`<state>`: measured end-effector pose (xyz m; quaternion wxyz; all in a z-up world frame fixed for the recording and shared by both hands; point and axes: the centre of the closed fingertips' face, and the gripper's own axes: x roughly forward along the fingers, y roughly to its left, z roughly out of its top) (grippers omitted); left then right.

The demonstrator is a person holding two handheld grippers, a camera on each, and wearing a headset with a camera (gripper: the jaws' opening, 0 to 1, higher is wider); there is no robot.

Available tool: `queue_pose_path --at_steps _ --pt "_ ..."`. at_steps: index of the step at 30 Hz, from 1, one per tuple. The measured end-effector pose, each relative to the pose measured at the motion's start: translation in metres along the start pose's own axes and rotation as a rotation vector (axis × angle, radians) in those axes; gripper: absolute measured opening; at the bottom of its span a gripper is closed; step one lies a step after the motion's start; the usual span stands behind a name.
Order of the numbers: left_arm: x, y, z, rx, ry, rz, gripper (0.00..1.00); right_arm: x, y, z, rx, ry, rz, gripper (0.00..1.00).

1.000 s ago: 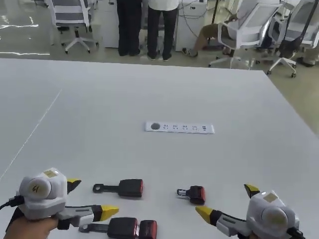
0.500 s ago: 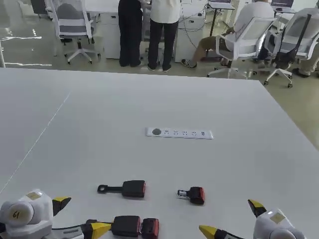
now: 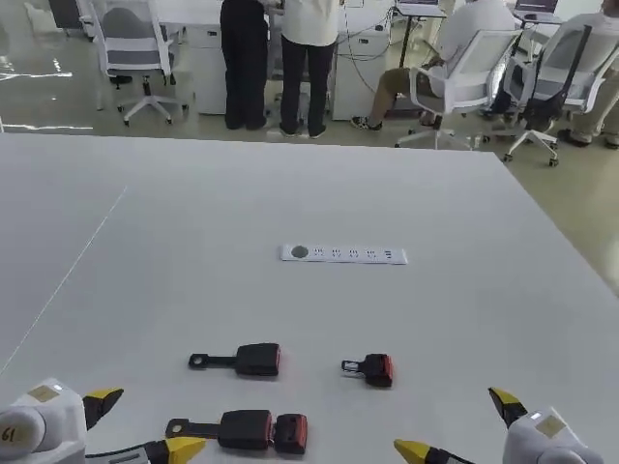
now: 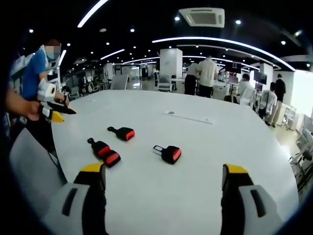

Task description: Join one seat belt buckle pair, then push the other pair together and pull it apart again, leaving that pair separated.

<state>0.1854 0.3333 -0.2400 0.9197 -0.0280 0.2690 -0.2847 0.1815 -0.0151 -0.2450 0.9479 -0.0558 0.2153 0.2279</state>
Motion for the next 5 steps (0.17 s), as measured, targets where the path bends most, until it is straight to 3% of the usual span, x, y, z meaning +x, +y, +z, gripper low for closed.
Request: queue_pose_path --at_steps 5 --pt "-0.0022 -0.0011 -0.0012 -0.004 0.000 0.003 0.95 -0.0009 0.0017 -0.0034 0.010 0.002 -0.008 1.00"
